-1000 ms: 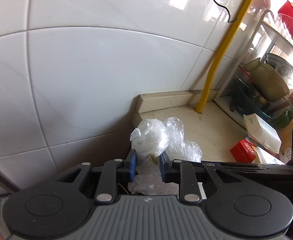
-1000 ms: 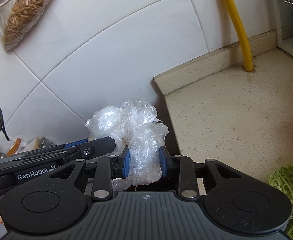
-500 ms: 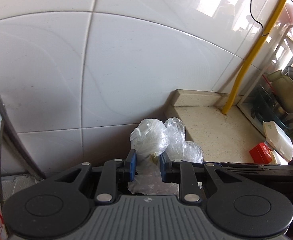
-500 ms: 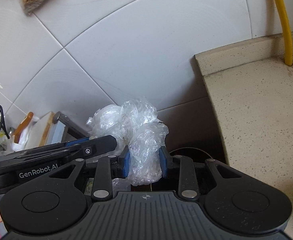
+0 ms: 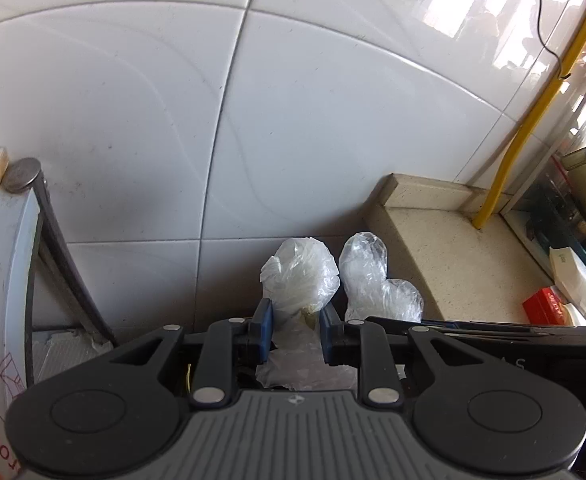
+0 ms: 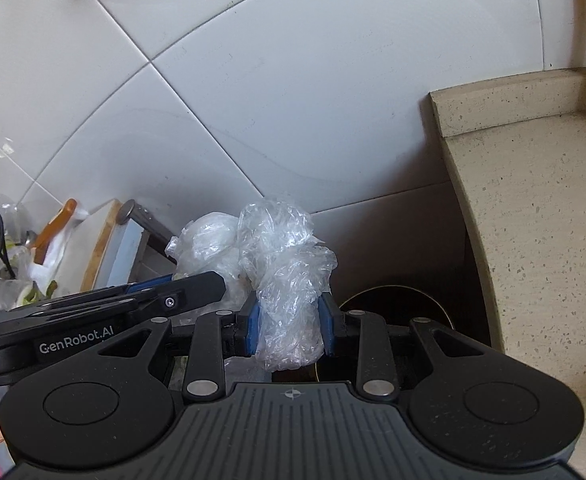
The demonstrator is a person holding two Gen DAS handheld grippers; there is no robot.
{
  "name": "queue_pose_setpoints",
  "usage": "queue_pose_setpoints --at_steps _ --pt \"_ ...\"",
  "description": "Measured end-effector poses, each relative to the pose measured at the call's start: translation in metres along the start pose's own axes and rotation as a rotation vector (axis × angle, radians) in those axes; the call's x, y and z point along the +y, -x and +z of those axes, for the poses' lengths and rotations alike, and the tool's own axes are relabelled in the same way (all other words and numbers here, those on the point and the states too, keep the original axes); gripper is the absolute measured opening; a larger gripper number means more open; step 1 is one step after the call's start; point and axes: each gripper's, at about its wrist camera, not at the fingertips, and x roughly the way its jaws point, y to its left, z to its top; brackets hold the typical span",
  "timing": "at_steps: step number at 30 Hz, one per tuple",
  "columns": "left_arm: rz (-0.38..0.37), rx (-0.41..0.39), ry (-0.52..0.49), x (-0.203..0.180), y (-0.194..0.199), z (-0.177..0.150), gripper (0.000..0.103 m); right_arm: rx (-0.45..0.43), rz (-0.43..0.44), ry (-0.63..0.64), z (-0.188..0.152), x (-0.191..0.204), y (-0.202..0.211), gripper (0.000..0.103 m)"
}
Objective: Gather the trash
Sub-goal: 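Carry the held plastic bags with both tools over the black trash bin, then open the right tool over the bin while the left tool releases its bag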
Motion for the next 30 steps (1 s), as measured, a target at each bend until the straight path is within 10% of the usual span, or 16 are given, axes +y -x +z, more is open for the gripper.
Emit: queue_pose_setpoints --at_steps 30 --pt "0.097 0.116 -0.001 0.022 -0.049 -0.016 0.022 0.099 -0.124 -0.004 -0.021 -0.018 -0.038 0.037"
